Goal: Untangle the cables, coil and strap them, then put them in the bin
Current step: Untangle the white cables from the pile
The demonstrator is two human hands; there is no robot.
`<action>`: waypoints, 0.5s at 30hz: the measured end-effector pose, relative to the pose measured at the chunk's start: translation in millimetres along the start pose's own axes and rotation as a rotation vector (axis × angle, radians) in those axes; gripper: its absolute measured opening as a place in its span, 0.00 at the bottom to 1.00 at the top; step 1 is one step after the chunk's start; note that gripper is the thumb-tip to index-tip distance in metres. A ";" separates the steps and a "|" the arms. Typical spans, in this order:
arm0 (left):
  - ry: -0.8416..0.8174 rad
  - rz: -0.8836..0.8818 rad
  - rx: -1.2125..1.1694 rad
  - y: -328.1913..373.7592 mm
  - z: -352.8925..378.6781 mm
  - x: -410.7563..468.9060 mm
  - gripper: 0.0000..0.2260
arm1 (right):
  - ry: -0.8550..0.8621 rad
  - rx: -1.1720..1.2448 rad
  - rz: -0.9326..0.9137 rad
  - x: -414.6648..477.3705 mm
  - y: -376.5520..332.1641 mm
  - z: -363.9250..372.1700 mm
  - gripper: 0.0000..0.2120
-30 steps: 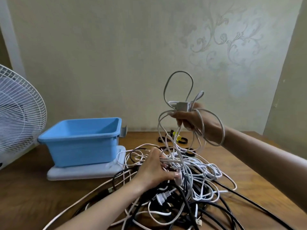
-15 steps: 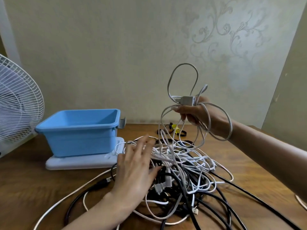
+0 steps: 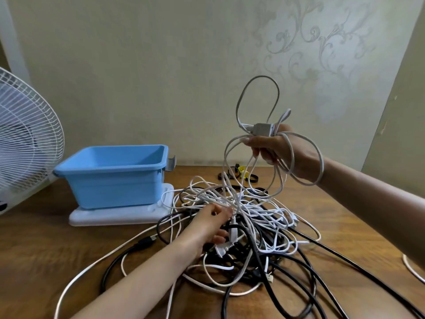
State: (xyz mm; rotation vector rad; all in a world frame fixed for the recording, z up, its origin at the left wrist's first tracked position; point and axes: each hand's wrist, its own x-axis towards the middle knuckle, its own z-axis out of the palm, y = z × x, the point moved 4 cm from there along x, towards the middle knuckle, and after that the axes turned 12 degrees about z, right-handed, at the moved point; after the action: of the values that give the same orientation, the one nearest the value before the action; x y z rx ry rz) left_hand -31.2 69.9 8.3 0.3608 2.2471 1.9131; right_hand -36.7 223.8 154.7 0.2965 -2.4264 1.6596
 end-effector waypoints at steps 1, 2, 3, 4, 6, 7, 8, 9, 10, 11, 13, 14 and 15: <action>-0.018 -0.002 0.007 0.9 0.6 3.5 0.10 | -0.003 -0.002 -0.002 0.1 0.3 -1.0 0.12; -0.027 -0.004 0.016 1.8 1.1 6.5 0.08 | -0.010 -0.010 -0.006 -0.6 0.6 -1.3 0.12; -0.032 -0.007 0.020 3.5 1.2 8.5 0.06 | -0.022 -0.026 -0.010 -0.7 1.4 -1.5 0.12; -0.032 -0.012 0.000 6.1 0.9 9.4 0.05 | -0.043 -0.042 -0.011 -1.7 2.8 -0.3 0.12; -0.035 -0.029 -0.072 10.5 0.1 12.5 0.04 | -0.105 -0.068 0.007 -4.3 6.5 5.3 0.10; -0.043 -0.028 -0.103 13.4 -0.7 12.8 0.04 | -0.137 -0.090 0.017 -6.1 9.1 10.4 0.10; -0.055 -0.010 -0.122 16.9 -2.1 12.2 0.04 | -0.167 -0.135 0.023 -8.7 12.3 17.4 0.10; -0.065 0.028 -0.128 21.4 -3.5 11.5 0.05 | -0.191 -0.198 0.024 -11.1 16.7 25.4 0.12; -0.069 0.078 -0.121 25.8 -5.4 11.2 0.05 | -0.211 -0.262 0.022 -13.4 21.7 34.0 0.16; -0.061 0.132 -0.101 30.6 -7.9 10.4 0.06 | -0.224 -0.321 0.021 -15.4 26.1 41.6 0.20; -0.027 0.229 -0.022 40.8 -10.4 5.4 0.10 | -0.191 -0.437 0.045 -15.9 32.8 50.8 0.24; -0.019 0.267 0.021 44.4 -10.4 4.0 0.11 | -0.150 -0.485 0.057 -15.3 33.3 52.4 0.23; -0.029 0.299 0.047 46.7 -9.0 2.8 0.10 | -0.110 -0.524 0.066 -13.8 33.3 53.1 0.21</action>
State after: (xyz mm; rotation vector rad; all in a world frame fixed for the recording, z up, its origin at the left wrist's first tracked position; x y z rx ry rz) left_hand -32.9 69.2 55.9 0.7647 2.3317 1.9752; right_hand -34.5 187.0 102.2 0.2311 -2.8603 0.9880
